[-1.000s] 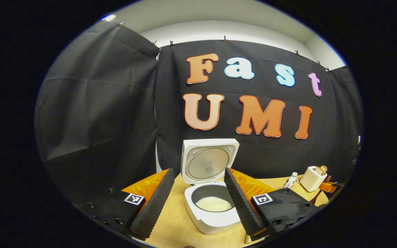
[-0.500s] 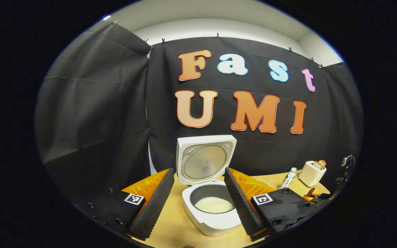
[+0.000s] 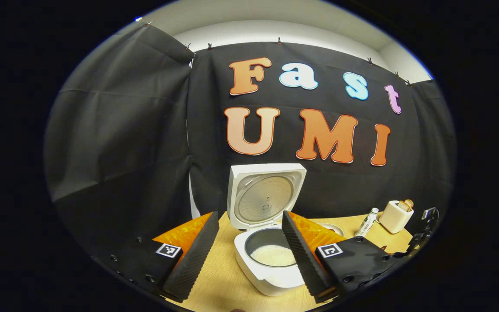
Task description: Close the left gripper, press the button to open the rice cooker; take a wooden spoon from the chopstick holder with the right hand, scoop a spoonful of rice and pour it into the rice cooker, then put the wooden spoon back into the chopstick holder.
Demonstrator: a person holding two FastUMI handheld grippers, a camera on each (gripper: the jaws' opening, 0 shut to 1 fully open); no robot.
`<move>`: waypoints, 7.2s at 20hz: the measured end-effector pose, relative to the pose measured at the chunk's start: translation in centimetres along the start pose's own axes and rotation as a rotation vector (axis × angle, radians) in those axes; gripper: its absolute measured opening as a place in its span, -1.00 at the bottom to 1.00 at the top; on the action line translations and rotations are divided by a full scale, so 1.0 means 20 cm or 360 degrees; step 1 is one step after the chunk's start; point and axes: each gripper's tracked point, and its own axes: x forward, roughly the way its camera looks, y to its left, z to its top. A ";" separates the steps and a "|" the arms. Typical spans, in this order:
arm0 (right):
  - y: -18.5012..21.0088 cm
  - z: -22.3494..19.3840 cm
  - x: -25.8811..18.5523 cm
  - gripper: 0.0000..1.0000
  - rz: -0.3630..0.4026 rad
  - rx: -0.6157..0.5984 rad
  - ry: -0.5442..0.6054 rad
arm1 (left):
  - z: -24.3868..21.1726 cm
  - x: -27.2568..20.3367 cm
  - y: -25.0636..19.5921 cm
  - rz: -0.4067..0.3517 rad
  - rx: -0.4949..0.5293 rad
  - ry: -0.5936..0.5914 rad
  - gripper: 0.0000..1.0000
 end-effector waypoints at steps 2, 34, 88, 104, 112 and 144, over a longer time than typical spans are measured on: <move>0.07 -0.03 0.01 -0.95 0.0074 0.0131 0.0049 | -0.01 -0.02 0.01 0.0010 -0.0002 0.0011 0.97; -0.03 0.11 -0.11 -0.94 0.0320 0.1111 0.0338 | 0.06 -0.14 -0.07 0.0066 -0.0089 0.0020 0.99; 1.17 1.08 0.29 -0.95 0.0481 0.0506 -0.0212 | -0.09 -0.09 0.30 0.0096 -0.0159 0.0099 0.99; 1.36 1.17 0.19 -0.95 0.0564 0.0091 -0.0390 | -0.12 -0.10 0.32 0.0099 -0.0170 0.0090 1.00; 1.44 1.16 0.15 -0.96 0.0606 -0.0144 -0.0451 | -0.15 -0.12 0.34 0.0102 -0.0178 0.0094 0.99; 0.95 1.25 -0.15 -0.95 0.0605 -0.0321 -0.0569 | -0.11 -0.09 0.21 0.0049 -0.0146 0.0083 0.97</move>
